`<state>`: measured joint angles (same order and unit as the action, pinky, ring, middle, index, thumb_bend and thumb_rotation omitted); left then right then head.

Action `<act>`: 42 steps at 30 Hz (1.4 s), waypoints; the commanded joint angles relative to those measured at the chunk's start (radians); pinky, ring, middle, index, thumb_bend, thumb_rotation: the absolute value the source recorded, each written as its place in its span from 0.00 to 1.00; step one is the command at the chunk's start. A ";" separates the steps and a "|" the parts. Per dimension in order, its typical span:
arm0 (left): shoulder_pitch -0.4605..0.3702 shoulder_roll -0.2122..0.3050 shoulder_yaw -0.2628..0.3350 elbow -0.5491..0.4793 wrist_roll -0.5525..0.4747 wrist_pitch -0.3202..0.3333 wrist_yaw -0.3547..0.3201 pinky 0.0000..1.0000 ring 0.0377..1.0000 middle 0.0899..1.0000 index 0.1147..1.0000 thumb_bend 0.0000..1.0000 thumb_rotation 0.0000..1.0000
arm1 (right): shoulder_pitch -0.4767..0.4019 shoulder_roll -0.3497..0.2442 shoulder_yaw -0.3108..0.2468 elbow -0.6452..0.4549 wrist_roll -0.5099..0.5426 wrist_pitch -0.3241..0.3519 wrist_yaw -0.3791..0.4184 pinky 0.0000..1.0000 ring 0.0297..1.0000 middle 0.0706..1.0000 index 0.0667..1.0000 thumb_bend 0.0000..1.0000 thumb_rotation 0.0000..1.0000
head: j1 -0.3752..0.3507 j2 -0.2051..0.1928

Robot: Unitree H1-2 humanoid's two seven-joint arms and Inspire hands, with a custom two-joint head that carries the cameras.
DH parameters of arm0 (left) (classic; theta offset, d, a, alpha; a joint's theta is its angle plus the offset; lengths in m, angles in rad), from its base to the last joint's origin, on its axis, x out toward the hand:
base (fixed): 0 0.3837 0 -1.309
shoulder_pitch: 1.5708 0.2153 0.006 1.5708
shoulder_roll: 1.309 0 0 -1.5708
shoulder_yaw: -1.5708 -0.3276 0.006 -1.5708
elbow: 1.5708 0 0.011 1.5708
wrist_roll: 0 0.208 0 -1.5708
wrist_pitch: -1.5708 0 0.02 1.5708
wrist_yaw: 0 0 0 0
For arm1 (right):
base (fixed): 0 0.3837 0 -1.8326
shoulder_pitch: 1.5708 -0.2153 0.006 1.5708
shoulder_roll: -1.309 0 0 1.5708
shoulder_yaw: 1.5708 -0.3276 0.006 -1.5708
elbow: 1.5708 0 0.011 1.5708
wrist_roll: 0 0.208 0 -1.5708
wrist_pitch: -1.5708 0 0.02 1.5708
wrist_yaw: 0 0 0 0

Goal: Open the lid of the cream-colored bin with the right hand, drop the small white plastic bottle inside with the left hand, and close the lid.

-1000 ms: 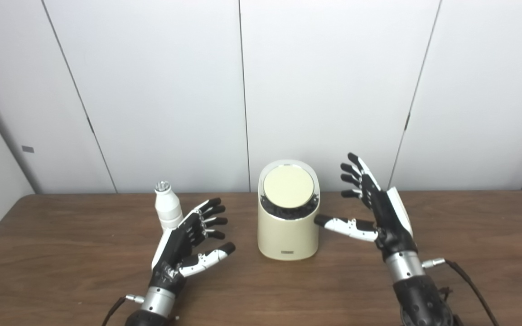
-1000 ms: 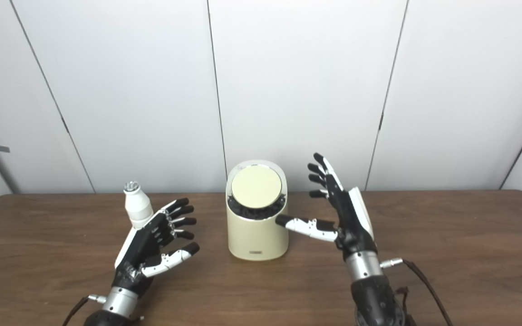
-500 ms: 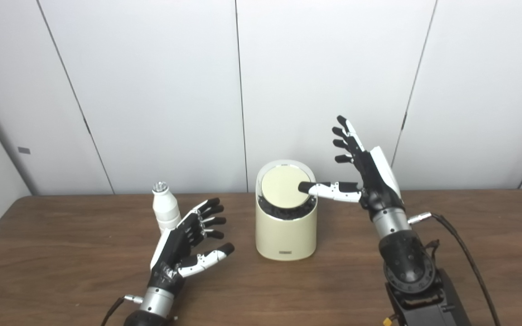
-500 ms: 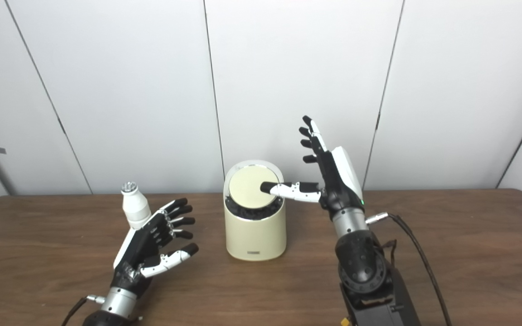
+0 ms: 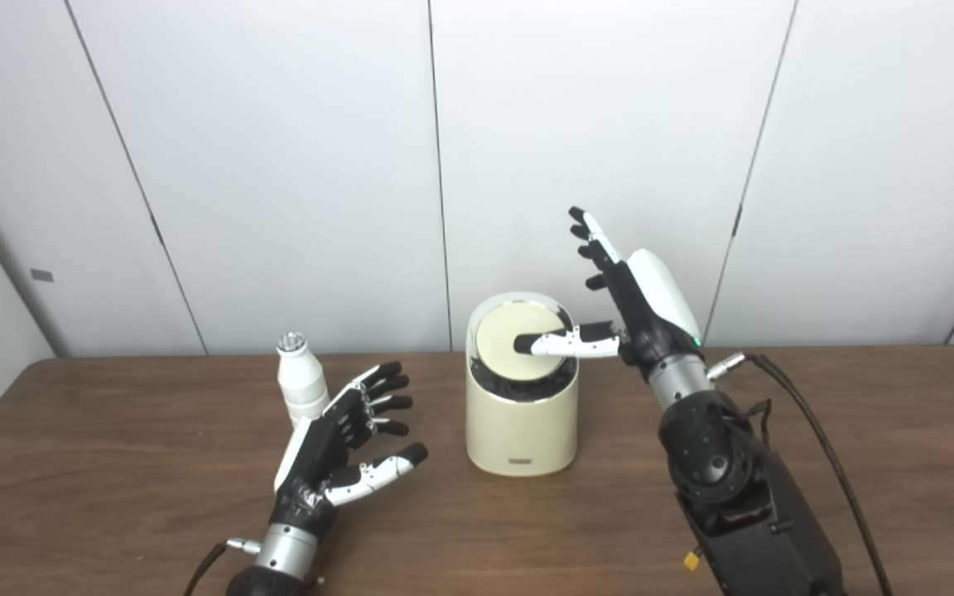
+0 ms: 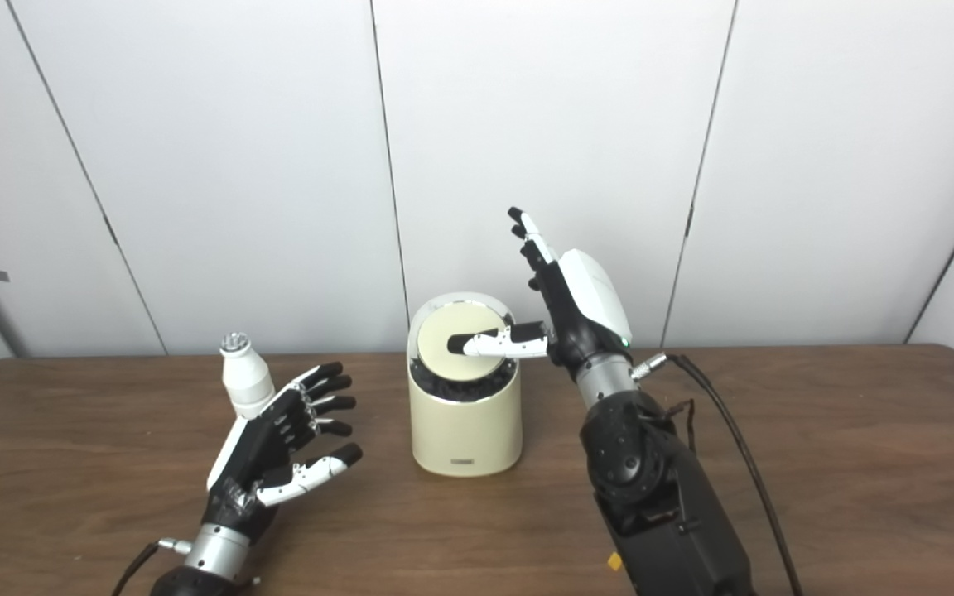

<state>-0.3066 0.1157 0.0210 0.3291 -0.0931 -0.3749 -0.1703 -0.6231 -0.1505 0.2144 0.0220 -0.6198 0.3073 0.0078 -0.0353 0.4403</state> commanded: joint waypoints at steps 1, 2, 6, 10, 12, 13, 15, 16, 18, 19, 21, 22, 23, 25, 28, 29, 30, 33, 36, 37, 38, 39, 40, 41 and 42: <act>-0.024 -0.005 -0.004 0.006 -0.005 -0.042 -0.003 0.61 0.74 0.80 0.84 0.70 0.11 | -0.063 -0.017 0.002 -0.011 -0.025 -0.028 -0.015 0.74 0.88 0.93 0.96 0.89 0.29 | -0.001 0.002; -0.024 -0.006 -0.003 0.006 -0.010 -0.042 -0.006 0.61 0.74 0.80 0.84 0.70 0.11 | -0.065 -0.019 0.004 -0.005 -0.029 -0.030 -0.017 0.74 0.88 0.93 0.96 0.89 0.28 | -0.001 0.004; -0.024 -0.006 -0.004 0.003 -0.016 -0.038 -0.011 0.62 0.74 0.80 0.84 0.70 0.12 | -0.068 -0.024 0.011 0.006 -0.039 -0.036 -0.019 0.73 0.87 0.92 0.96 0.90 0.26 | -0.001 0.006; -0.023 -0.009 -0.004 -0.004 -0.006 -0.039 -0.002 0.61 0.73 0.80 0.84 0.71 0.13 | -0.073 -0.028 0.020 0.008 -0.053 -0.031 -0.014 0.73 0.86 0.92 0.96 0.90 0.24 | -0.002 0.008; -0.022 -0.010 -0.003 -0.007 -0.007 -0.035 -0.001 0.61 0.73 0.80 0.85 0.71 0.13 | -0.075 -0.029 0.023 0.012 -0.056 -0.031 -0.013 0.72 0.86 0.93 0.96 0.90 0.24 | -0.001 0.009; -0.021 -0.011 -0.003 -0.008 -0.010 -0.034 -0.003 0.62 0.74 0.80 0.85 0.71 0.13 | -0.076 -0.030 0.024 0.014 -0.058 -0.029 -0.012 0.72 0.86 0.93 0.96 0.90 0.24 | 0.001 0.010; -0.020 -0.012 -0.004 -0.011 -0.010 -0.034 -0.003 0.62 0.74 0.80 0.85 0.71 0.13 | -0.079 -0.032 0.027 0.019 -0.061 -0.027 -0.010 0.71 0.86 0.93 0.96 0.90 0.25 | 0.002 0.011; -0.019 -0.012 -0.004 -0.013 -0.010 -0.034 -0.003 0.61 0.73 0.80 0.85 0.71 0.12 | -0.081 -0.033 0.028 0.023 -0.062 -0.027 -0.010 0.70 0.86 0.93 0.96 0.90 0.25 | 0.002 0.011; -0.019 -0.013 -0.004 -0.016 -0.008 -0.034 -0.001 0.61 0.73 0.80 0.85 0.71 0.13 | -0.085 -0.036 0.033 0.030 -0.071 -0.024 -0.009 0.69 0.86 0.93 0.96 0.89 0.25 | 0.003 0.013; -0.019 -0.014 -0.004 -0.018 -0.007 -0.033 0.000 0.61 0.73 0.80 0.85 0.71 0.13 | -0.086 -0.037 0.035 0.033 -0.075 -0.022 -0.009 0.68 0.85 0.93 0.96 0.89 0.25 | 0.003 0.013; -0.018 -0.015 -0.005 -0.020 -0.005 -0.032 0.000 0.61 0.73 0.80 0.85 0.70 0.13 | -0.088 -0.037 0.039 0.041 -0.081 -0.019 -0.009 0.66 0.85 0.93 0.96 0.89 0.25 | 0.006 0.014; -0.019 -0.015 -0.005 -0.021 -0.003 -0.031 0.000 0.62 0.73 0.80 0.85 0.70 0.13 | -0.089 -0.037 0.040 0.043 -0.082 -0.018 -0.008 0.65 0.84 0.93 0.96 0.89 0.25 | 0.006 0.014; -0.019 -0.014 -0.006 -0.021 -0.001 -0.032 0.001 0.62 0.74 0.80 0.85 0.70 0.13 | -0.090 -0.037 0.042 0.046 -0.084 -0.015 -0.006 0.64 0.84 0.93 0.96 0.89 0.25 | 0.008 0.014; -0.019 -0.015 -0.008 -0.022 0.004 -0.031 0.004 0.62 0.74 0.80 0.84 0.71 0.14 | -0.092 -0.035 0.045 0.050 -0.088 -0.012 -0.004 0.64 0.84 0.93 0.96 0.89 0.25 | 0.008 0.014; -0.018 -0.016 -0.009 -0.025 0.002 -0.028 0.003 0.61 0.73 0.80 0.84 0.71 0.14 | -0.099 -0.033 0.051 0.065 -0.096 -0.013 -0.007 0.64 0.83 0.93 0.95 0.89 0.24 | 0.009 0.017; -0.017 -0.017 -0.009 -0.027 -0.002 -0.025 0.001 0.61 0.73 0.80 0.84 0.71 0.14 | -0.103 -0.033 0.054 0.072 -0.098 -0.015 -0.010 0.64 0.83 0.93 0.95 0.89 0.24 | 0.009 0.018; -0.017 -0.018 -0.009 -0.028 -0.004 -0.022 0.001 0.61 0.73 0.80 0.84 0.71 0.14 | -0.107 -0.033 0.056 0.079 -0.099 -0.017 -0.012 0.64 0.83 0.93 0.95 0.89 0.24 | 0.011 0.019; -0.017 -0.019 -0.010 -0.029 -0.001 -0.024 0.002 0.62 0.74 0.80 0.84 0.71 0.14 | -0.116 -0.032 0.060 0.092 -0.103 -0.013 -0.009 0.64 0.83 0.94 0.95 0.89 0.24 | 0.012 0.020; -0.017 -0.020 -0.011 -0.031 0.004 -0.026 0.005 0.61 0.73 0.79 0.84 0.72 0.14 | -0.124 -0.033 0.068 0.105 -0.111 -0.015 -0.009 0.65 0.84 0.94 0.95 0.89 0.23 | 0.013 0.022; -0.016 -0.020 -0.011 -0.033 0.004 -0.023 0.005 0.61 0.73 0.79 0.84 0.71 0.14 | -0.126 -0.035 0.072 0.111 -0.115 -0.018 -0.011 0.65 0.84 0.94 0.95 0.89 0.22 | 0.013 0.022; -0.015 -0.021 -0.012 -0.037 0.003 -0.019 0.004 0.60 0.73 0.79 0.84 0.71 0.13 | -0.128 -0.036 0.075 0.113 -0.118 -0.019 -0.010 0.66 0.85 0.94 0.95 0.89 0.22 | 0.016 0.026; -0.014 -0.021 -0.012 -0.040 0.002 -0.015 0.004 0.60 0.73 0.79 0.84 0.71 0.13 | -0.130 -0.037 0.078 0.115 -0.120 -0.018 -0.009 0.67 0.85 0.94 0.95 0.89 0.22 | 0.016 0.026; -0.014 -0.022 -0.013 -0.042 0.000 -0.010 0.003 0.61 0.73 0.80 0.84 0.71 0.13 | -0.132 -0.040 0.084 0.119 -0.126 -0.020 -0.009 0.68 0.85 0.94 0.95 0.89 0.22 | 0.016 0.026; -0.013 -0.022 -0.013 -0.045 -0.002 -0.004 0.002 0.62 0.74 0.80 0.84 0.71 0.13 | -0.134 -0.045 0.094 0.121 -0.139 -0.023 -0.009 0.68 0.85 0.94 0.95 0.90 0.23 | 0.017 0.028; -0.012 -0.022 -0.013 -0.047 -0.005 0.000 0.000 0.62 0.74 0.80 0.84 0.71 0.13 | -0.137 -0.051 0.105 0.124 -0.154 -0.025 -0.009 0.67 0.84 0.94 0.95 0.91 0.24 | 0.017 0.028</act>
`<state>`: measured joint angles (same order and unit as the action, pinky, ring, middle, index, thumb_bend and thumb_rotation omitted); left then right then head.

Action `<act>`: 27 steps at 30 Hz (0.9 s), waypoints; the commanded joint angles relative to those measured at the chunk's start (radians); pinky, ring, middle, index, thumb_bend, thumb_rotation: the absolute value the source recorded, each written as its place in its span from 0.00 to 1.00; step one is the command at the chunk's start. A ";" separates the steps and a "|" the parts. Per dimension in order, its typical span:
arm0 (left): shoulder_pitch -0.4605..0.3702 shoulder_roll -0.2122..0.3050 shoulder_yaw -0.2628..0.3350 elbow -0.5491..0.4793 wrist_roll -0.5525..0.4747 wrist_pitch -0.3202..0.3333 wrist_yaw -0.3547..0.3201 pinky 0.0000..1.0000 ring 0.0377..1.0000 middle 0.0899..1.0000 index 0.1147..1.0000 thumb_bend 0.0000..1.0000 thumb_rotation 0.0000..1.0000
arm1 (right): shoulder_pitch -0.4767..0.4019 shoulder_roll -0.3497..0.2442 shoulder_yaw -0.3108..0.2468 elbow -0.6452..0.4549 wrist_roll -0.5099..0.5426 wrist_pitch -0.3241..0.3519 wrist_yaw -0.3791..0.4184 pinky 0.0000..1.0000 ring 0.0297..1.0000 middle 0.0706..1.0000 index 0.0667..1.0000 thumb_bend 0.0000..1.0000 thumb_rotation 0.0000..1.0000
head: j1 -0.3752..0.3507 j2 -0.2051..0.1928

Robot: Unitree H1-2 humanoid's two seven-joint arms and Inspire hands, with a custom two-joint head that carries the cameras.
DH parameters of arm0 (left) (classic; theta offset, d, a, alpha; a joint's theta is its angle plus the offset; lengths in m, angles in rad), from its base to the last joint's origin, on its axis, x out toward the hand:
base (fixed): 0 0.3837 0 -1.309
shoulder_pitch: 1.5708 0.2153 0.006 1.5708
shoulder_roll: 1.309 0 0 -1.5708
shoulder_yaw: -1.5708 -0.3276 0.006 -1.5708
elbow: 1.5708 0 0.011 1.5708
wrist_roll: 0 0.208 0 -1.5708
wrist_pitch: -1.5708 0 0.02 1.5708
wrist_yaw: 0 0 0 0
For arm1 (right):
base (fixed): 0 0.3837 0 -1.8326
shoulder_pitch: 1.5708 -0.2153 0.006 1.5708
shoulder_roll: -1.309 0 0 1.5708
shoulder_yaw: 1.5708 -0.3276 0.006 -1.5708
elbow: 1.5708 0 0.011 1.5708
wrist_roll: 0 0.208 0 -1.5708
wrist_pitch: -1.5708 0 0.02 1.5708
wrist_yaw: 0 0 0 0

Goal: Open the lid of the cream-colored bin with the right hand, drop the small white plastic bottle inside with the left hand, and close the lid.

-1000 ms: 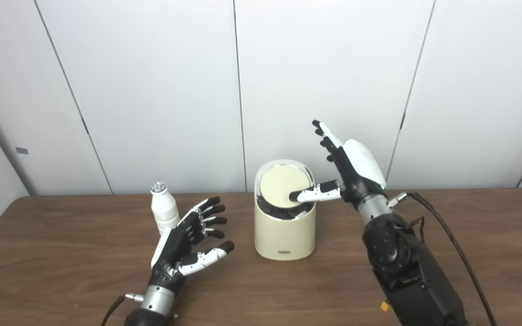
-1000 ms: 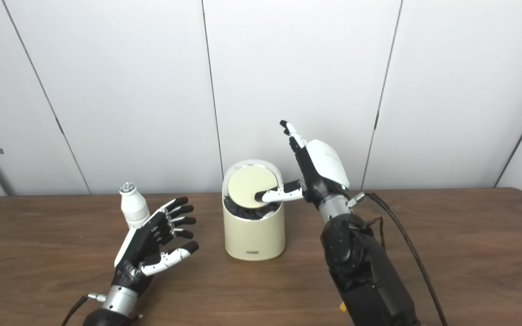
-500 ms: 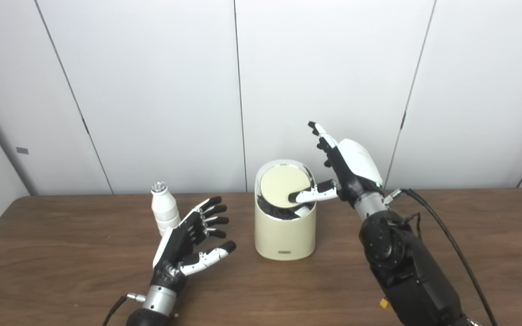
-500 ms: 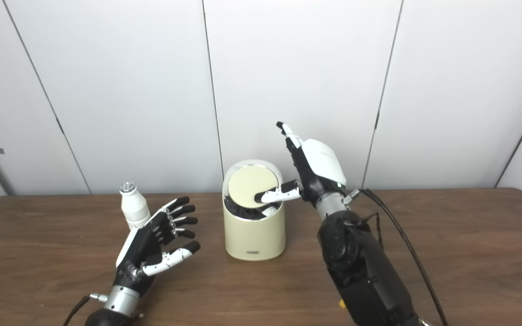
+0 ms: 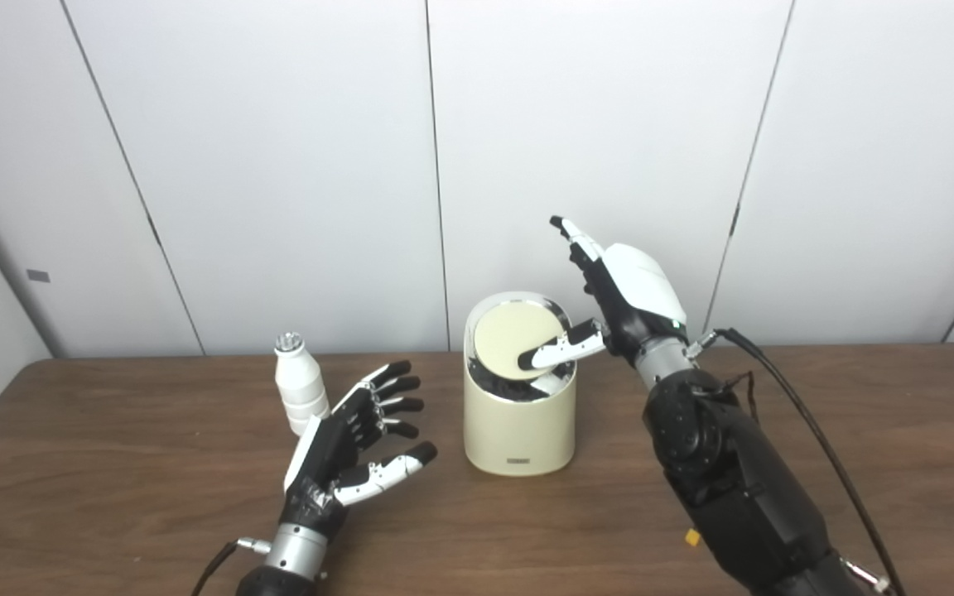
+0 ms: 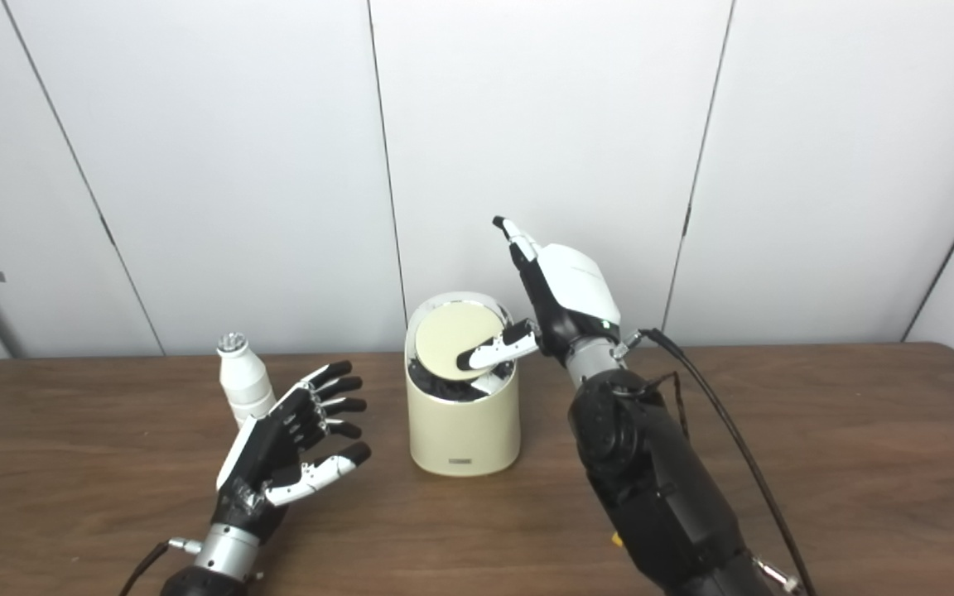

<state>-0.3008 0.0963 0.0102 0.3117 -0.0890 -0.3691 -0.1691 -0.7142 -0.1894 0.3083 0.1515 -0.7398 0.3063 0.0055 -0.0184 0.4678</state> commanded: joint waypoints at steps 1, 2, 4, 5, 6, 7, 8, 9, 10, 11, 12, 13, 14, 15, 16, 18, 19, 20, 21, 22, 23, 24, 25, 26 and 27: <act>-0.017 -0.004 -0.002 -0.031 -0.012 -0.003 -0.002 0.63 0.74 0.80 0.84 0.72 0.14 | -0.048 -0.019 0.023 -0.005 -0.049 -0.023 -0.003 0.66 0.84 0.93 0.95 0.91 0.24 | 0.001 0.003; -0.016 -0.004 -0.002 -0.032 -0.015 -0.001 -0.004 0.63 0.75 0.80 0.84 0.72 0.14 | -0.052 -0.028 0.036 -0.006 -0.065 -0.021 0.003 0.66 0.83 0.93 0.95 0.91 0.24 | 0.001 0.003; -0.016 -0.004 -0.002 -0.035 -0.017 0.003 -0.005 0.64 0.75 0.80 0.84 0.72 0.13 | -0.059 -0.047 0.063 -0.009 -0.099 -0.018 0.021 0.66 0.83 0.93 0.95 0.91 0.22 | 0.001 0.005; -0.016 -0.004 -0.002 -0.037 -0.015 0.005 -0.004 0.64 0.75 0.80 0.84 0.72 0.13 | -0.064 -0.061 0.082 -0.011 -0.122 -0.021 0.031 0.67 0.83 0.93 0.95 0.91 0.22 | 0.002 0.009; -0.016 -0.004 -0.003 -0.039 -0.011 0.006 -0.002 0.63 0.75 0.80 0.84 0.72 0.13 | -0.070 -0.078 0.104 -0.012 -0.150 -0.025 0.044 0.67 0.82 0.92 0.94 0.92 0.21 | 0.002 0.009; -0.016 -0.004 -0.003 -0.041 -0.007 0.007 0.000 0.63 0.75 0.80 0.84 0.72 0.13 | -0.076 -0.094 0.125 -0.012 -0.179 -0.032 0.053 0.68 0.82 0.92 0.94 0.92 0.21 | 0.002 0.009; -0.015 -0.003 -0.003 -0.042 -0.005 0.008 0.002 0.63 0.75 0.80 0.84 0.72 0.13 | -0.082 -0.110 0.147 -0.012 -0.213 -0.035 0.067 0.68 0.83 0.92 0.93 0.94 0.20 | 0.002 0.009; -0.015 -0.003 -0.003 -0.042 -0.004 0.008 0.003 0.62 0.74 0.80 0.84 0.72 0.14 | -0.086 -0.123 0.166 -0.012 -0.242 -0.038 0.078 0.68 0.83 0.92 0.93 0.94 0.21 | 0.002 0.009; -0.016 -0.003 -0.003 -0.043 -0.002 0.008 0.004 0.62 0.74 0.80 0.84 0.72 0.14 | -0.091 -0.135 0.182 -0.012 -0.268 -0.038 0.093 0.69 0.83 0.92 0.93 0.95 0.20 | 0.003 0.014; -0.017 -0.003 -0.003 -0.043 -0.002 0.009 0.005 0.62 0.74 0.80 0.84 0.72 0.14 | -0.095 -0.142 0.193 -0.013 -0.286 -0.037 0.106 0.71 0.84 0.92 0.92 0.96 0.20 | 0.003 0.014; -0.017 -0.003 -0.003 -0.044 -0.002 0.010 0.005 0.62 0.74 0.80 0.84 0.72 0.14 | -0.098 -0.150 0.205 -0.013 -0.310 -0.033 0.121 0.72 0.84 0.92 0.92 0.96 0.19 | 0.003 0.014; -0.017 -0.004 -0.003 -0.044 -0.002 0.011 0.005 0.62 0.74 0.80 0.84 0.73 0.15 | -0.100 -0.155 0.215 -0.014 -0.332 -0.029 0.134 0.72 0.84 0.91 0.91 0.98 0.18 | 0.003 0.014; -0.017 -0.004 -0.003 -0.045 0.000 0.010 0.007 0.62 0.74 0.80 0.84 0.73 0.15 | -0.102 -0.160 0.225 -0.014 -0.354 -0.027 0.146 0.73 0.84 0.91 0.91 0.99 0.18 | 0.003 0.017; -0.018 -0.004 -0.003 -0.044 0.002 0.008 0.008 0.62 0.74 0.80 0.84 0.73 0.15 | -0.103 -0.164 0.232 -0.013 -0.373 -0.026 0.157 0.73 0.84 0.91 0.91 1.00 0.18 | 0.003 0.017; -0.018 -0.004 -0.003 -0.044 0.003 0.007 0.009 0.62 0.74 0.80 0.84 0.73 0.15 | -0.103 -0.165 0.234 -0.013 -0.385 -0.026 0.164 0.74 0.85 0.90 0.90 1.00 0.18 | 0.003 0.017; -0.019 -0.004 -0.003 -0.042 0.005 0.005 0.010 0.63 0.74 0.80 0.84 0.73 0.16 | -0.101 -0.169 0.243 -0.012 -0.414 -0.028 0.182 0.74 0.85 0.90 0.91 1.00 0.18 | 0.003 0.017; -0.018 -0.004 -0.003 -0.044 0.006 0.006 0.011 0.63 0.74 0.80 0.84 0.74 0.16 | -0.100 -0.170 0.244 -0.014 -0.424 -0.028 0.190 0.74 0.85 0.90 0.91 1.00 0.17 | 0.005 0.021; -0.018 -0.004 -0.003 -0.046 0.008 0.008 0.013 0.63 0.74 0.79 0.84 0.74 0.16 | -0.098 -0.170 0.245 -0.015 -0.432 -0.029 0.197 0.74 0.84 0.90 0.91 1.00 0.17 | 0.005 0.021; -0.017 -0.004 -0.003 -0.049 0.003 0.010 0.010 0.63 0.73 0.79 0.84 0.74 0.16 | -0.097 -0.170 0.244 -0.018 -0.438 -0.029 0.206 0.75 0.84 0.90 0.91 1.00 0.17 | 0.005 0.022; -0.016 -0.004 -0.003 -0.050 -0.001 0.012 0.008 0.63 0.74 0.80 0.84 0.74 0.16 | -0.096 -0.170 0.244 -0.019 -0.442 -0.030 0.212 0.75 0.85 0.90 0.91 1.00 0.18 | 0.005 0.022; -0.016 -0.004 -0.003 -0.051 -0.004 0.014 0.006 0.63 0.74 0.80 0.84 0.74 0.16 | -0.094 -0.169 0.241 -0.020 -0.444 -0.032 0.216 0.75 0.85 0.90 0.91 1.00 0.17 | 0.005 0.023; -0.016 -0.003 -0.003 -0.052 -0.005 0.014 0.005 0.63 0.74 0.80 0.84 0.74 0.15 | -0.092 -0.168 0.238 -0.022 -0.443 -0.033 0.218 0.75 0.85 0.90 0.91 1.00 0.18 | 0.005 0.023; -0.016 -0.003 -0.002 -0.052 -0.004 0.014 0.006 0.63 0.74 0.80 0.84 0.74 0.15 | -0.091 -0.166 0.234 -0.025 -0.441 -0.033 0.220 0.75 0.85 0.90 0.91 1.00 0.18 | 0.004 0.023; -0.016 -0.003 -0.002 -0.052 -0.003 0.015 0.007 0.63 0.74 0.80 0.84 0.74 0.15 | -0.089 -0.163 0.228 -0.030 -0.436 -0.032 0.221 0.76 0.85 0.91 0.91 1.00 0.18 | 0.004 0.023; -0.016 -0.002 -0.002 -0.051 -0.002 0.016 0.007 0.63 0.74 0.80 0.84 0.74 0.15 | -0.087 -0.159 0.221 -0.033 -0.429 -0.032 0.219 0.76 0.85 0.91 0.92 1.00 0.19 | 0.004 0.022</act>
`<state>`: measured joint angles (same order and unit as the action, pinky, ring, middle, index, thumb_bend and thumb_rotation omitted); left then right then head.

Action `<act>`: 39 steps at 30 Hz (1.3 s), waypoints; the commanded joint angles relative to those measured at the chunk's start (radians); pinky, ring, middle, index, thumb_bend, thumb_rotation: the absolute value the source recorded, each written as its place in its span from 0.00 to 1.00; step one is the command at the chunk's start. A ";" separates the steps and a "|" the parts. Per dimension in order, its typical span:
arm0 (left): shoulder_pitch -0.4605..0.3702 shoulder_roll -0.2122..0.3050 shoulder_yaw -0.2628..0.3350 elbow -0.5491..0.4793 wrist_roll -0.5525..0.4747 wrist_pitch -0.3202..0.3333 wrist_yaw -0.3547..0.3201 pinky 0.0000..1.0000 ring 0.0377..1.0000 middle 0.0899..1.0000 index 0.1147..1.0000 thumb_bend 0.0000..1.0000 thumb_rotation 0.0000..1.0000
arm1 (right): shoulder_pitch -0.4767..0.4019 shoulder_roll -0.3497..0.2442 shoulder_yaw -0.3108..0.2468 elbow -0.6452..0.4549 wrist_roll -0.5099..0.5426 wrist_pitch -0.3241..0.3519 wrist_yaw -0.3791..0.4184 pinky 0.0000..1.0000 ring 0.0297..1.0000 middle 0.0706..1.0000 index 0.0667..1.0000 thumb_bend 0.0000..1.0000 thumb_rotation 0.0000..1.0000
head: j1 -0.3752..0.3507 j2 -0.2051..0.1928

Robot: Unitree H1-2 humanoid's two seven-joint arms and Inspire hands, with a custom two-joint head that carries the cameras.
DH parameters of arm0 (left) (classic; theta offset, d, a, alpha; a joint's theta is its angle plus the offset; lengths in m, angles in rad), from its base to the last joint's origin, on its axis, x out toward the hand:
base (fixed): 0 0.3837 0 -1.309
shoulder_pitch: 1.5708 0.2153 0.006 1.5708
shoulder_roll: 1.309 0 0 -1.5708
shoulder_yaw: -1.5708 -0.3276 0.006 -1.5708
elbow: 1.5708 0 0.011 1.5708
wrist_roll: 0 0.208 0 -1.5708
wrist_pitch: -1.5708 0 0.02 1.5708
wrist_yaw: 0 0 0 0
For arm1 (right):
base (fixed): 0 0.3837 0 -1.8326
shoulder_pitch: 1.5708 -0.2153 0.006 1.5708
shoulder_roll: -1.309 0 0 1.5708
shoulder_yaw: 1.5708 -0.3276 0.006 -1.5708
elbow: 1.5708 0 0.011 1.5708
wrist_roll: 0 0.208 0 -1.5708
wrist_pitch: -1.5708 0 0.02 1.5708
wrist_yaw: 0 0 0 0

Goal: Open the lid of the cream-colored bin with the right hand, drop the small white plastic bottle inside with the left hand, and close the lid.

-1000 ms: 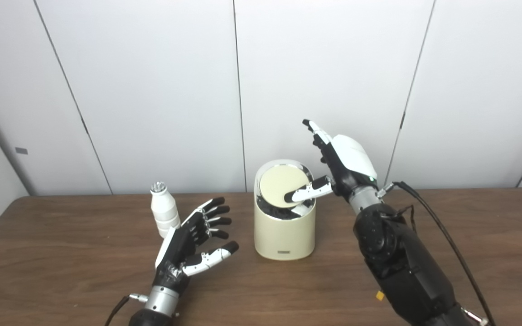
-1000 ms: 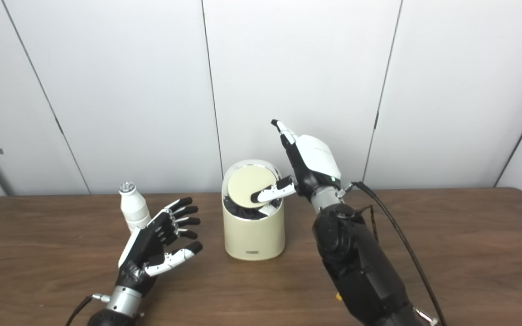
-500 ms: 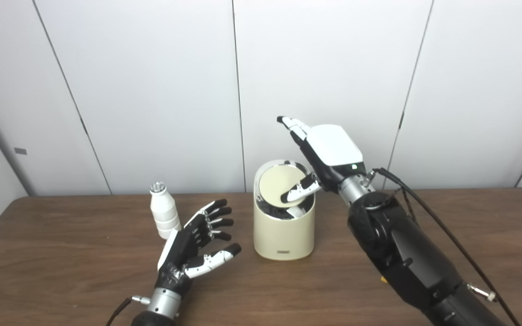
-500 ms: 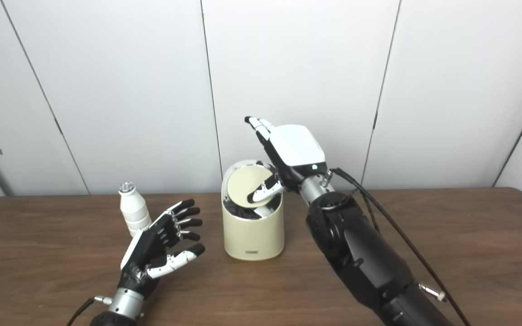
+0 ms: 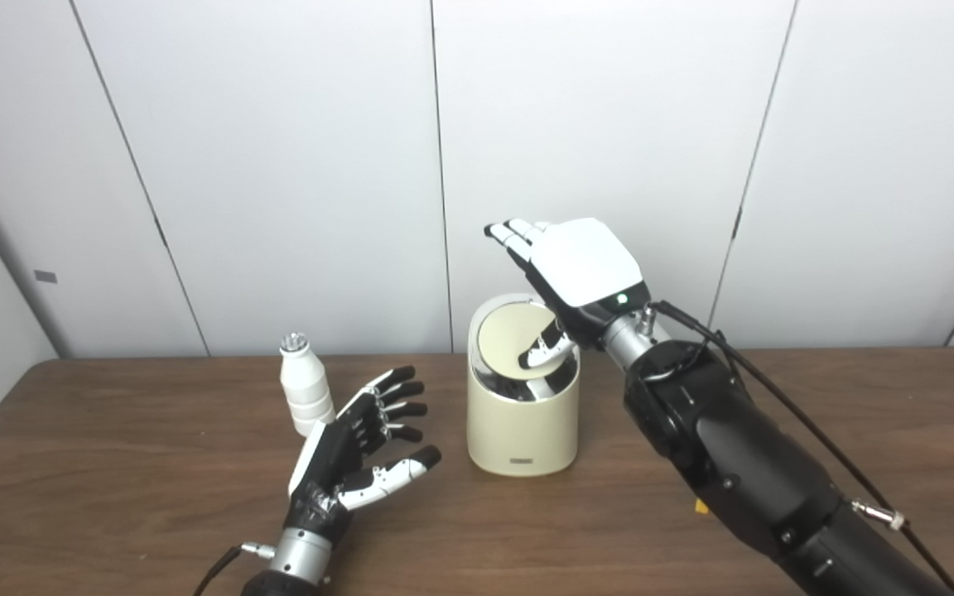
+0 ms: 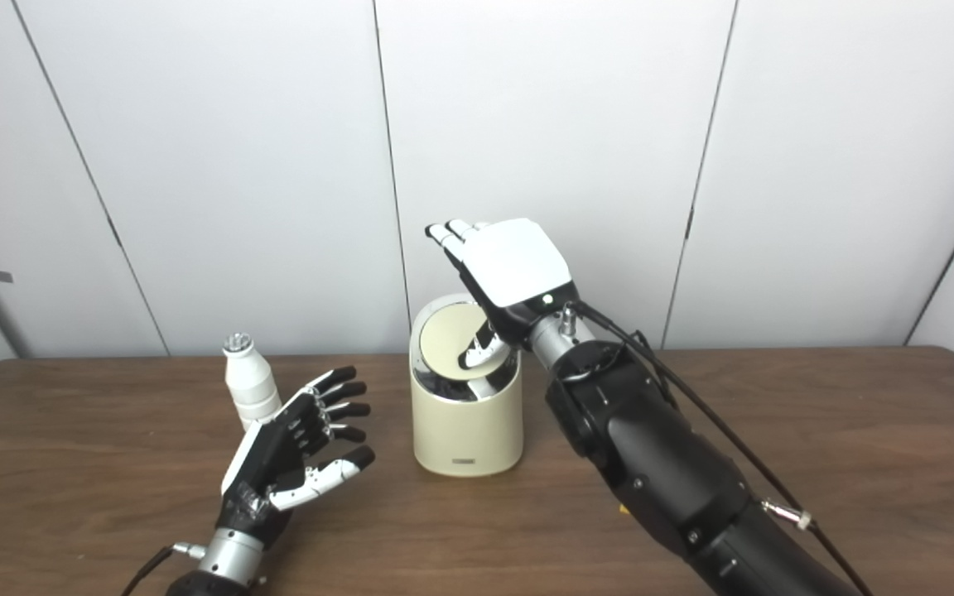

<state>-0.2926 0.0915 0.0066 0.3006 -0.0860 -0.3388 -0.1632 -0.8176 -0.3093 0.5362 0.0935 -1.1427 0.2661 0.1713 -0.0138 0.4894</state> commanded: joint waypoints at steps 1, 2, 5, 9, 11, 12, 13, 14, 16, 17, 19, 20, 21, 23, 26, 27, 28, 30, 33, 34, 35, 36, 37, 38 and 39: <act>-0.024 0.003 0.001 -0.040 -0.002 -0.013 0.003 0.63 0.74 0.80 0.84 0.74 0.15 | 0.019 -0.034 -0.018 0.022 -0.014 0.007 0.046 0.76 0.85 0.90 0.92 0.99 0.20 | 0.000 0.000; -0.025 0.003 0.001 -0.038 -0.004 -0.013 0.002 0.63 0.74 0.80 0.84 0.73 0.15 | 0.022 -0.027 -0.031 0.020 0.004 0.004 0.035 0.75 0.85 0.90 0.92 0.98 0.21 | -0.001 -0.001; -0.025 0.004 0.001 -0.032 -0.008 -0.021 -0.003 0.63 0.74 0.80 0.84 0.73 0.14 | 0.041 0.017 -0.113 -0.002 0.118 0.019 0.025 0.74 0.84 0.90 0.90 0.91 0.25 | -0.002 -0.003; -0.024 0.005 0.001 -0.035 0.002 -0.021 0.002 0.62 0.73 0.80 0.84 0.73 0.15 | 0.066 0.089 -0.258 -0.057 0.302 0.062 0.027 0.68 0.82 0.89 0.88 0.84 0.28 | -0.002 -0.003; -0.023 0.005 0.000 -0.036 0.002 -0.020 0.001 0.62 0.73 0.79 0.84 0.72 0.14 | 0.075 0.113 -0.327 -0.081 0.384 0.070 0.014 0.67 0.82 0.88 0.88 0.81 0.31 | -0.001 -0.001; -0.023 0.004 0.000 -0.037 0.001 -0.019 0.001 0.62 0.73 0.79 0.84 0.72 0.14 | 0.082 0.120 -0.355 -0.088 0.413 0.068 0.000 0.68 0.83 0.88 0.88 0.80 0.31 | 0.001 -0.001; -0.022 0.004 0.000 -0.039 0.001 -0.017 0.002 0.61 0.73 0.79 0.84 0.73 0.15 | 0.089 0.125 -0.376 -0.093 0.434 0.065 -0.013 0.68 0.83 0.88 0.87 0.79 0.32 | 0.001 -0.001; -0.022 0.003 0.000 -0.040 0.001 -0.016 0.002 0.61 0.73 0.79 0.83 0.73 0.15 | 0.098 0.131 -0.399 -0.098 0.461 0.059 -0.026 0.67 0.82 0.87 0.87 0.78 0.33 | 0.002 -0.001; -0.021 0.003 0.000 -0.042 0.002 -0.016 0.003 0.61 0.73 0.79 0.84 0.74 0.16 | 0.126 0.145 -0.448 -0.115 0.523 0.053 -0.054 0.66 0.82 0.88 0.87 0.76 0.31 | 0.002 -0.001; -0.021 0.003 -0.001 -0.042 0.001 -0.017 0.002 0.61 0.73 0.79 0.84 0.74 0.17 | 0.144 0.153 -0.470 -0.121 0.553 0.045 -0.072 0.64 0.81 0.88 0.87 0.76 0.29 | 0.002 -0.001; -0.022 0.003 -0.001 -0.043 -0.001 -0.015 0.001 0.61 0.73 0.79 0.84 0.73 0.15 | 0.175 0.160 -0.494 -0.133 0.581 0.036 -0.103 0.60 0.78 0.85 0.85 0.74 0.29 | 0.002 -0.001; -0.022 0.003 -0.001 -0.044 -0.004 -0.016 -0.001 0.61 0.73 0.79 0.84 0.73 0.15 | 0.202 0.169 -0.513 -0.143 0.605 0.031 -0.120 0.60 0.77 0.84 0.85 0.73 0.30 | 0.001 0.001; -0.022 0.003 0.000 -0.045 -0.006 -0.016 -0.002 0.61 0.73 0.79 0.84 0.73 0.14 | 0.229 0.177 -0.529 -0.151 0.632 0.024 -0.135 0.59 0.77 0.83 0.84 0.71 0.29 | 0.000 0.001; -0.021 0.004 0.000 -0.046 -0.011 -0.016 -0.005 0.62 0.73 0.79 0.84 0.73 0.14 | 0.271 0.186 -0.553 -0.157 0.682 0.001 -0.155 0.59 0.77 0.83 0.85 0.69 0.28 | -0.001 0.001; -0.021 0.005 0.000 -0.048 -0.013 -0.017 -0.008 0.62 0.74 0.80 0.85 0.73 0.14 | 0.346 0.198 -0.585 -0.136 0.762 -0.065 -0.188 0.62 0.79 0.84 0.84 0.67 0.30 | -0.001 0.001; -0.020 0.005 0.000 -0.048 -0.014 -0.017 -0.009 0.62 0.74 0.80 0.85 0.72 0.14 | 0.360 0.200 -0.589 -0.131 0.778 -0.078 -0.196 0.64 0.79 0.84 0.84 0.67 0.30 | -0.001 0.001; -0.020 0.005 0.000 -0.050 -0.010 -0.018 -0.007 0.62 0.74 0.80 0.85 0.72 0.14 | 0.380 0.203 -0.593 -0.123 0.798 -0.101 -0.206 0.64 0.79 0.84 0.84 0.67 0.31 | 0.000 0.001; -0.019 0.006 0.000 -0.052 -0.007 -0.020 -0.006 0.62 0.73 0.80 0.85 0.72 0.14 | 0.424 0.208 -0.600 -0.109 0.832 -0.149 -0.224 0.66 0.78 0.83 0.85 0.65 0.31 | 0.000 0.002; -0.017 0.007 0.001 -0.057 -0.007 -0.017 -0.005 0.61 0.73 0.80 0.84 0.72 0.14 | 0.470 0.219 -0.606 -0.112 0.877 -0.160 -0.235 0.71 0.81 0.84 0.85 0.65 0.34 | -0.003 0.005; -0.017 0.007 0.001 -0.058 -0.009 -0.015 -0.006 0.62 0.73 0.80 0.84 0.72 0.14 | 0.486 0.224 -0.608 -0.112 0.894 -0.166 -0.237 0.73 0.81 0.84 0.85 0.64 0.33 | -0.006 0.005; -0.016 0.008 0.001 -0.059 -0.010 -0.014 -0.007 0.62 0.73 0.80 0.84 0.72 0.15 | 0.499 0.227 -0.609 -0.110 0.909 -0.178 -0.238 0.74 0.82 0.85 0.85 0.64 0.31 | -0.006 0.005; -0.016 0.009 0.001 -0.061 -0.011 -0.014 -0.009 0.62 0.74 0.80 0.84 0.72 0.15 | 0.510 0.230 -0.610 -0.107 0.922 -0.188 -0.240 0.76 0.82 0.85 0.86 0.63 0.30 | -0.009 0.006; -0.015 0.010 0.000 -0.062 -0.009 -0.013 -0.008 0.62 0.74 0.80 0.84 0.72 0.14 | 0.520 0.234 -0.610 -0.104 0.938 -0.202 -0.241 0.78 0.83 0.86 0.86 0.64 0.30 | -0.009 0.006; -0.014 0.010 0.000 -0.064 -0.007 -0.012 -0.008 0.63 0.74 0.80 0.85 0.72 0.16 | 0.526 0.237 -0.610 -0.102 0.948 -0.212 -0.242 0.79 0.83 0.86 0.86 0.66 0.29 | -0.009 0.006; -0.013 0.010 0.001 -0.066 -0.007 -0.010 -0.007 0.63 0.74 0.80 0.85 0.72 0.16 | 0.535 0.240 -0.611 -0.088 0.961 -0.237 -0.246 0.79 0.83 0.86 0.86 0.66 0.29 | -0.009 0.006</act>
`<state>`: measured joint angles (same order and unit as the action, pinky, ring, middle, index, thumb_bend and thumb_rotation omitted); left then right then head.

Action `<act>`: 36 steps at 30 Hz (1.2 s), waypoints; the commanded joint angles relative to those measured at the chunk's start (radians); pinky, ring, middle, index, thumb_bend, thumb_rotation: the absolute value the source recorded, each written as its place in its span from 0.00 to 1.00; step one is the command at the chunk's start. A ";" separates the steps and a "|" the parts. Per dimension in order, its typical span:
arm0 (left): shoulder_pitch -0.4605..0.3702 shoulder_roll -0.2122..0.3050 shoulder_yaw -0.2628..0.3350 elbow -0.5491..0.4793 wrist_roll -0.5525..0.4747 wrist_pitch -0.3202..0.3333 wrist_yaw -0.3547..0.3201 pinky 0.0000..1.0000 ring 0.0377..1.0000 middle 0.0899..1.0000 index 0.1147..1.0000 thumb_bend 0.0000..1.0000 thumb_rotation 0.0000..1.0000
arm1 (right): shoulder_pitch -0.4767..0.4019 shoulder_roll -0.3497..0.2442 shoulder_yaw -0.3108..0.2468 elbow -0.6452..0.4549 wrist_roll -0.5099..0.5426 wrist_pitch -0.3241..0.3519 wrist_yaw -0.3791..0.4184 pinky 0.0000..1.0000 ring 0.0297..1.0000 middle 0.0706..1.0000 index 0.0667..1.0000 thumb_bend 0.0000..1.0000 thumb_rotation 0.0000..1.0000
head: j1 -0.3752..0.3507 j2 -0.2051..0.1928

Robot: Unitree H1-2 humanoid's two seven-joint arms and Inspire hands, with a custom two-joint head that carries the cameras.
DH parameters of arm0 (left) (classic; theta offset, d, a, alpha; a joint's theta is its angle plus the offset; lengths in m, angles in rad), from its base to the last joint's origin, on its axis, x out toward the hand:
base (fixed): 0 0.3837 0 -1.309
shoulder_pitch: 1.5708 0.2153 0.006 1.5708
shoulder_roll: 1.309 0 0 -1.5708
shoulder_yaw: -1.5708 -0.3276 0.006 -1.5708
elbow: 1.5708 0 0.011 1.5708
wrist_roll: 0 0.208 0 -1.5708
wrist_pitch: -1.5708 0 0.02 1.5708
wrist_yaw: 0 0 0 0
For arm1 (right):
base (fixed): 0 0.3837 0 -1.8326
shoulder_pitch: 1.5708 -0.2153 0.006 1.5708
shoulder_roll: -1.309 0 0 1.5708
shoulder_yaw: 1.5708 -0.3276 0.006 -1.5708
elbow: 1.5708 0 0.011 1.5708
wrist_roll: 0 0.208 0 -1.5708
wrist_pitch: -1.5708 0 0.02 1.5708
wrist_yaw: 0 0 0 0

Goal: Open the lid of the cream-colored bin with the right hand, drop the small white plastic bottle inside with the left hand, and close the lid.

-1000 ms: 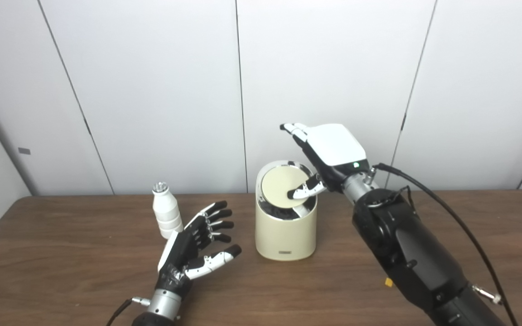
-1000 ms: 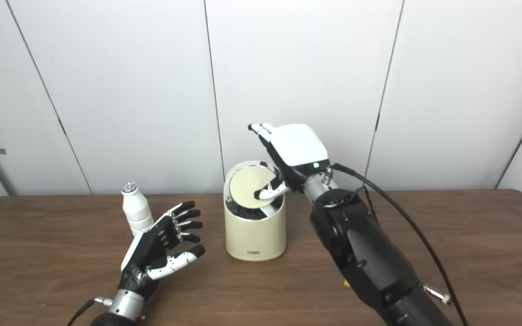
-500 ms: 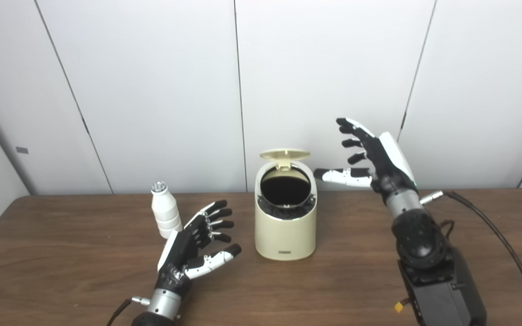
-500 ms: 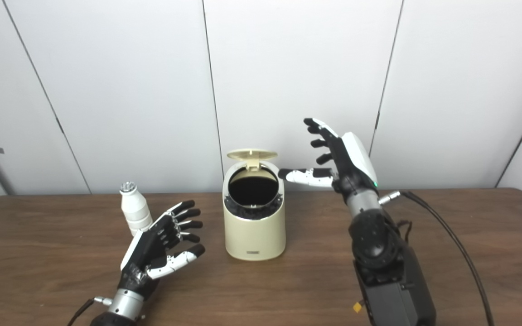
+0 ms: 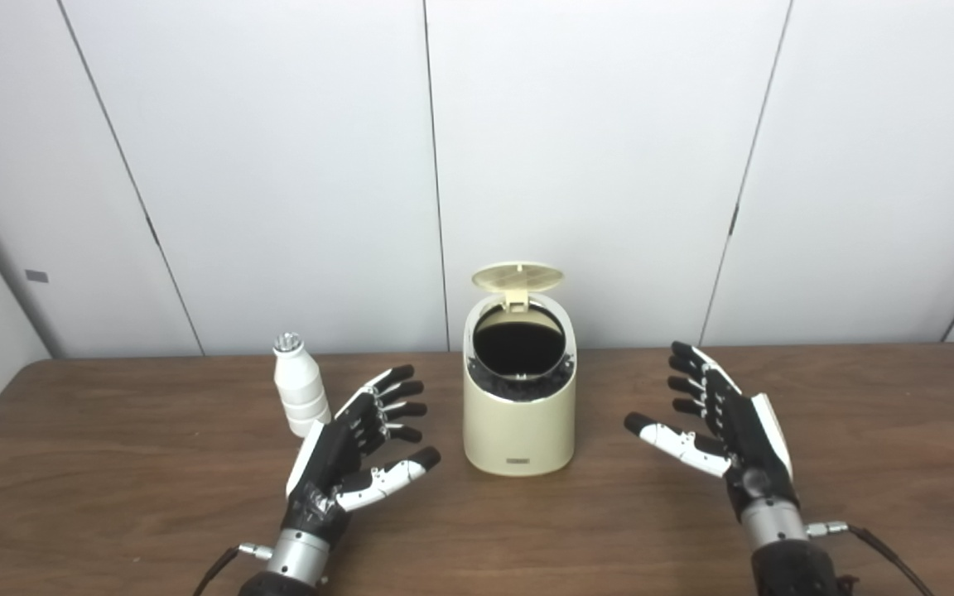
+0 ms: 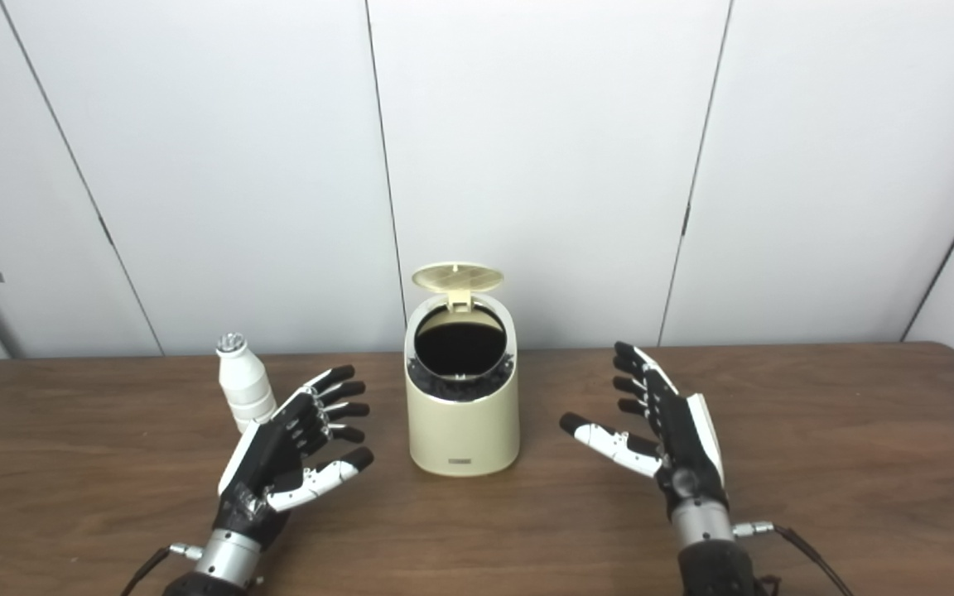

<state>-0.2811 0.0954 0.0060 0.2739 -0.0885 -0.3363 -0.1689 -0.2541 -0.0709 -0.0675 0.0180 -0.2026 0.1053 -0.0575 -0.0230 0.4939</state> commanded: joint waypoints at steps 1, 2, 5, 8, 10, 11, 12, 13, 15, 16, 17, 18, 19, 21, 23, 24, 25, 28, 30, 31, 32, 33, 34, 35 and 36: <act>-0.023 0.006 0.002 -0.044 -0.005 -0.009 0.000 0.63 0.74 0.80 0.85 0.72 0.16 | -0.020 0.004 -0.006 -0.002 0.030 -0.098 -0.020 0.79 0.83 0.86 0.86 0.68 0.29 | 0.007 0.001; -0.021 0.005 0.002 -0.048 -0.006 -0.007 0.001 0.63 0.74 0.80 0.85 0.73 0.16 | -0.013 0.005 -0.006 0.010 0.037 -0.121 -0.023 0.78 0.83 0.86 0.86 0.70 0.29 | 0.007 0.001; -0.017 0.002 0.003 -0.058 -0.007 -0.004 0.004 0.62 0.74 0.80 0.84 0.72 0.14 | 0.002 0.007 -0.002 0.033 0.054 -0.165 -0.029 0.76 0.83 0.86 0.85 0.73 0.29 | 0.014 0.002; -0.014 0.002 0.003 -0.062 -0.008 -0.003 0.004 0.61 0.74 0.79 0.84 0.71 0.12 | 0.012 0.008 0.001 0.052 0.063 -0.194 -0.030 0.75 0.82 0.86 0.85 0.75 0.29 | 0.016 0.002; -0.013 0.003 0.002 -0.062 -0.010 -0.002 0.001 0.61 0.74 0.80 0.84 0.71 0.13 | 0.018 0.010 0.004 0.056 0.074 -0.211 -0.027 0.76 0.83 0.86 0.86 0.76 0.29 | 0.016 0.002; -0.013 0.003 0.002 -0.062 -0.008 -0.002 0.001 0.61 0.73 0.80 0.84 0.72 0.13 | 0.020 0.010 0.005 0.058 0.081 -0.221 -0.024 0.76 0.82 0.86 0.85 0.77 0.28 | 0.030 0.000; -0.012 0.004 0.002 -0.062 -0.007 -0.003 0.002 0.61 0.73 0.80 0.85 0.72 0.14 | 0.021 0.009 0.006 0.060 0.085 -0.227 -0.022 0.76 0.82 0.86 0.85 0.78 0.29 | 0.030 0.000; -0.012 0.003 0.002 -0.062 0.000 -0.005 0.006 0.61 0.73 0.80 0.85 0.72 0.14 | 0.024 0.008 0.008 0.060 0.090 -0.231 -0.019 0.76 0.82 0.86 0.85 0.78 0.29 | 0.030 0.000; -0.012 0.002 0.003 -0.060 0.001 -0.007 0.008 0.61 0.73 0.79 0.84 0.71 0.13 | 0.027 0.006 0.011 0.061 0.092 -0.237 -0.018 0.76 0.82 0.86 0.85 0.78 0.28 | 0.066 -0.007; -0.012 0.000 0.002 -0.055 -0.005 -0.012 0.005 0.61 0.73 0.79 0.84 0.71 0.12 | 0.029 0.002 0.012 0.064 0.093 -0.246 -0.017 0.76 0.82 0.86 0.85 0.78 0.28 | 0.098 -0.015; -0.012 -0.002 0.002 -0.050 -0.009 -0.015 0.003 0.61 0.73 0.79 0.83 0.70 0.11 | 0.030 -0.002 0.011 0.067 0.094 -0.253 -0.016 0.76 0.82 0.86 0.86 0.76 0.27 | 0.122 -0.020; -0.012 -0.004 0.000 -0.048 -0.009 -0.015 0.002 0.61 0.73 0.79 0.83 0.70 0.09 | 0.032 -0.004 0.010 0.066 0.096 -0.254 -0.016 0.76 0.82 0.86 0.86 0.75 0.27 | 0.130 -0.022; -0.012 -0.007 -0.003 -0.044 -0.003 -0.017 0.004 0.61 0.74 0.79 0.83 0.70 0.10 | 0.035 -0.008 0.008 0.063 0.096 -0.255 -0.015 0.77 0.82 0.86 0.86 0.74 0.25 | 0.174 -0.032; -0.013 -0.013 -0.009 -0.040 0.012 -0.017 0.011 0.61 0.75 0.80 0.83 0.70 0.12 | 0.038 -0.016 0.004 0.060 0.101 -0.256 -0.013 0.78 0.82 0.86 0.87 0.73 0.25 | 0.207 -0.040; -0.014 -0.020 -0.015 -0.035 0.025 -0.018 0.017 0.62 0.75 0.80 0.83 0.70 0.12 | 0.039 -0.027 -0.001 0.066 0.113 -0.266 -0.008 0.78 0.83 0.86 0.87 0.72 0.26 | 0.262 -0.055; -0.014 -0.023 -0.019 -0.033 0.030 -0.019 0.019 0.62 0.74 0.81 0.83 0.70 0.12 | 0.038 -0.032 -0.004 0.070 0.118 -0.271 -0.007 0.78 0.83 0.87 0.88 0.71 0.23 | 0.273 -0.059; -0.014 -0.026 -0.022 -0.033 0.036 -0.019 0.022 0.62 0.74 0.81 0.83 0.70 0.13 | 0.037 -0.035 -0.006 0.072 0.127 -0.274 -0.004 0.78 0.84 0.87 0.88 0.71 0.21 | 0.287 -0.063; -0.014 -0.035 -0.025 -0.038 0.064 -0.020 0.040 0.63 0.73 0.81 0.83 0.73 0.18 | 0.042 -0.039 -0.007 0.045 0.126 -0.248 -0.006 0.75 0.83 0.88 0.89 0.70 0.17 | 0.317 -0.071; -0.013 -0.039 -0.022 -0.044 0.072 -0.021 0.048 0.62 0.72 0.80 0.83 0.74 0.18 | 0.046 -0.035 -0.007 0.015 0.125 -0.221 -0.009 0.73 0.82 0.87 0.88 0.69 0.14 | 0.320 -0.073; -0.009 -0.038 -0.018 -0.053 0.070 -0.022 0.050 0.62 0.72 0.80 0.83 0.73 0.17 | 0.050 -0.032 -0.006 -0.005 0.126 -0.203 -0.008 0.72 0.81 0.87 0.88 0.69 0.14 | 0.322 -0.074; -0.002 -0.036 -0.015 -0.065 0.066 -0.021 0.050 0.61 0.71 0.80 0.82 0.72 0.15 | 0.053 -0.029 -0.005 -0.025 0.127 -0.183 -0.008 0.71 0.81 0.87 0.88 0.68 0.13 | 0.323 -0.074; 0.005 -0.034 -0.011 -0.077 0.062 -0.018 0.051 0.61 0.71 0.80 0.82 0.71 0.13 | 0.055 -0.027 -0.004 -0.041 0.126 -0.166 -0.007 0.71 0.80 0.87 0.88 0.68 0.11 | 0.324 -0.074; 0.012 -0.032 -0.007 -0.090 0.058 -0.015 0.053 0.61 0.71 0.79 0.82 0.71 0.12 | 0.056 -0.027 -0.003 -0.052 0.123 -0.153 -0.007 0.71 0.81 0.87 0.88 0.67 0.10 | 0.326 -0.074; 0.017 -0.031 -0.004 -0.098 0.056 -0.012 0.054 0.59 0.71 0.78 0.81 0.71 0.10 | 0.056 -0.027 -0.003 -0.059 0.121 -0.145 -0.007 0.71 0.81 0.87 0.88 0.67 0.10 | 0.326 -0.074; 0.030 -0.026 0.004 -0.115 0.062 -0.014 0.061 0.59 0.70 0.78 0.81 0.70 0.09 | 0.056 -0.028 -0.001 -0.065 0.115 -0.140 -0.007 0.72 0.81 0.87 0.88 0.67 0.10 | 0.329 -0.074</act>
<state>-0.2421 0.0549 -0.0042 0.2027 -0.0206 -0.3296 -0.1245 -0.1786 -0.0955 -0.0676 -0.0103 -0.0865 -0.0319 -0.0667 0.3022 0.4188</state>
